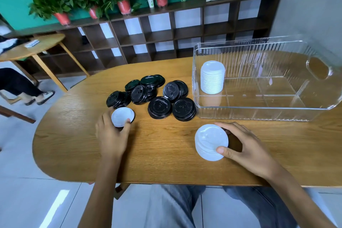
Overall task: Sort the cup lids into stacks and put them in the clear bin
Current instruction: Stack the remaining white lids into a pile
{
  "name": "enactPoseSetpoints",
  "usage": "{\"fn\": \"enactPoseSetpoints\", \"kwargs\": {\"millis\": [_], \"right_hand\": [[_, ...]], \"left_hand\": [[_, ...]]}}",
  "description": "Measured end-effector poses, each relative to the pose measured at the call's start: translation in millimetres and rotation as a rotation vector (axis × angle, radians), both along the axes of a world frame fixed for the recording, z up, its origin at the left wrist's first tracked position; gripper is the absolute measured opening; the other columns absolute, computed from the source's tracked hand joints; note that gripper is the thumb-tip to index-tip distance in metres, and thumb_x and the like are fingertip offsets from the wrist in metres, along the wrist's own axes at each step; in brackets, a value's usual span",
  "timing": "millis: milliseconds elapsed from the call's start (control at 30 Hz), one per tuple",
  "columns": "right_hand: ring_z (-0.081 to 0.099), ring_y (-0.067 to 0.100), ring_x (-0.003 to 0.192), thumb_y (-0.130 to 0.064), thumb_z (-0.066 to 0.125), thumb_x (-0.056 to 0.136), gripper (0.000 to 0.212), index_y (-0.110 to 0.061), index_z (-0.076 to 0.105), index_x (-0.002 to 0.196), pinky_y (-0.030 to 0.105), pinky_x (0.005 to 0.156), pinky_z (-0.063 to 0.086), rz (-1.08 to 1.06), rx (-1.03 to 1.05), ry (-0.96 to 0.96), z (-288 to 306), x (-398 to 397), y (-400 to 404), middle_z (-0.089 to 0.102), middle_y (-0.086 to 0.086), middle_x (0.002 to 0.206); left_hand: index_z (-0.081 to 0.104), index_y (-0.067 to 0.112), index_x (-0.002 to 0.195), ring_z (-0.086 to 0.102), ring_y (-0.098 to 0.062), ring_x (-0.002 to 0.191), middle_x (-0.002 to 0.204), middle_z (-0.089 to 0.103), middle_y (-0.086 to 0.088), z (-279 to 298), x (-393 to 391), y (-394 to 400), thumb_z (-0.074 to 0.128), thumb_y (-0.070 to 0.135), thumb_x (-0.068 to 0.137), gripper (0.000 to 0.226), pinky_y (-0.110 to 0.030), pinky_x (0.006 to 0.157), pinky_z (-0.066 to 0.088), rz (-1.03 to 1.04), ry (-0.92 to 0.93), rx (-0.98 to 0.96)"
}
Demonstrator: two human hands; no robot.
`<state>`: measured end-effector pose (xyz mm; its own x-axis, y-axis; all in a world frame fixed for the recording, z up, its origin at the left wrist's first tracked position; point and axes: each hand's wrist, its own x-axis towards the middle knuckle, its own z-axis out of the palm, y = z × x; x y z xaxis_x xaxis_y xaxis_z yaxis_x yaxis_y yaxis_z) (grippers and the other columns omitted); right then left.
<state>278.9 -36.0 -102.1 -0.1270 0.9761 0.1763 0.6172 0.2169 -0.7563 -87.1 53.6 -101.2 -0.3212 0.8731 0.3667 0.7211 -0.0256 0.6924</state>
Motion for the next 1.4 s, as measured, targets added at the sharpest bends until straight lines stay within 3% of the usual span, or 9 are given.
{"fn": "enactPoseSetpoints", "kwargs": {"millis": [167, 467, 600, 867, 1067, 1267, 1400], "right_hand": [[0.052, 0.009, 0.123, -0.067, 0.068, 0.078, 0.063, -0.043, 0.053, 0.135, 0.045, 0.108, 0.038, 0.007, -0.002, -0.001, 1, -1, 1, 0.059, -0.023, 0.124], [0.052, 0.006, 0.122, -0.065, 0.069, 0.079, 0.061, -0.044, 0.053, 0.134, 0.045, 0.108, 0.038, 0.009, 0.002, 0.011, 1, -1, 0, 0.059, -0.025, 0.123], [0.052, 0.005, 0.122, -0.064, 0.067, 0.076, 0.063, -0.044, 0.053, 0.134, 0.045, 0.109, 0.037, 0.009, 0.001, 0.018, 2, -1, -1, 0.059, -0.025, 0.123], [0.051, 0.004, 0.121, -0.069, 0.065, 0.075, 0.064, -0.044, 0.054, 0.133, 0.044, 0.109, 0.037, 0.002, -0.004, 0.028, 4, -2, -2, 0.060, -0.026, 0.121], [0.052, 0.005, 0.122, -0.066, 0.065, 0.074, 0.066, -0.041, 0.055, 0.134, 0.046, 0.109, 0.037, 0.003, -0.006, 0.042, 4, -2, -3, 0.059, -0.027, 0.122], [0.053, 0.005, 0.122, -0.065, 0.066, 0.074, 0.065, -0.042, 0.055, 0.133, 0.046, 0.109, 0.037, -0.002, 0.000, 0.038, 3, -2, -2, 0.059, -0.026, 0.122], [0.052, 0.004, 0.123, -0.066, 0.066, 0.075, 0.063, -0.044, 0.054, 0.133, 0.046, 0.109, 0.037, 0.002, 0.002, 0.038, 2, -2, -2, 0.058, -0.027, 0.124]], "left_hand": [[0.032, 0.010, 0.155, 0.045, -0.038, 0.138, 0.151, 0.048, -0.016, -10, -7, 14, 0.076, 0.021, 0.089, 0.080, -0.062, 0.113, 0.035, -0.010, 0.023, -0.107], [0.044, 0.013, 0.148, 0.059, -0.026, 0.126, 0.143, 0.056, -0.010, -9, -10, 8, 0.077, 0.025, 0.093, 0.066, -0.051, 0.106, 0.051, 0.034, -0.267, 0.020], [0.048, 0.015, 0.144, 0.059, -0.024, 0.128, 0.141, 0.057, -0.008, -9, -8, 1, 0.076, 0.033, 0.093, 0.060, -0.051, 0.107, 0.050, 0.041, -0.400, 0.092], [0.049, 0.017, 0.142, 0.061, -0.022, 0.121, 0.137, 0.058, -0.006, -7, -5, -3, 0.074, 0.037, 0.094, 0.058, -0.051, 0.102, 0.053, 0.028, -0.313, 0.089], [0.052, 0.020, 0.134, 0.064, -0.022, 0.105, 0.131, 0.060, -0.001, -7, -4, -4, 0.075, 0.036, 0.093, 0.049, -0.050, 0.091, 0.055, -0.011, -0.215, 0.080], [0.050, 0.023, 0.131, 0.065, -0.024, 0.115, 0.132, 0.063, -0.006, -12, -6, -1, 0.076, 0.039, 0.092, 0.050, -0.055, 0.096, 0.055, -0.042, -0.216, 0.066], [0.053, 0.029, 0.128, 0.061, -0.018, 0.117, 0.127, 0.063, 0.002, -10, -3, -3, 0.077, 0.039, 0.090, 0.046, -0.053, 0.099, 0.053, -0.090, -0.198, 0.137]]}}
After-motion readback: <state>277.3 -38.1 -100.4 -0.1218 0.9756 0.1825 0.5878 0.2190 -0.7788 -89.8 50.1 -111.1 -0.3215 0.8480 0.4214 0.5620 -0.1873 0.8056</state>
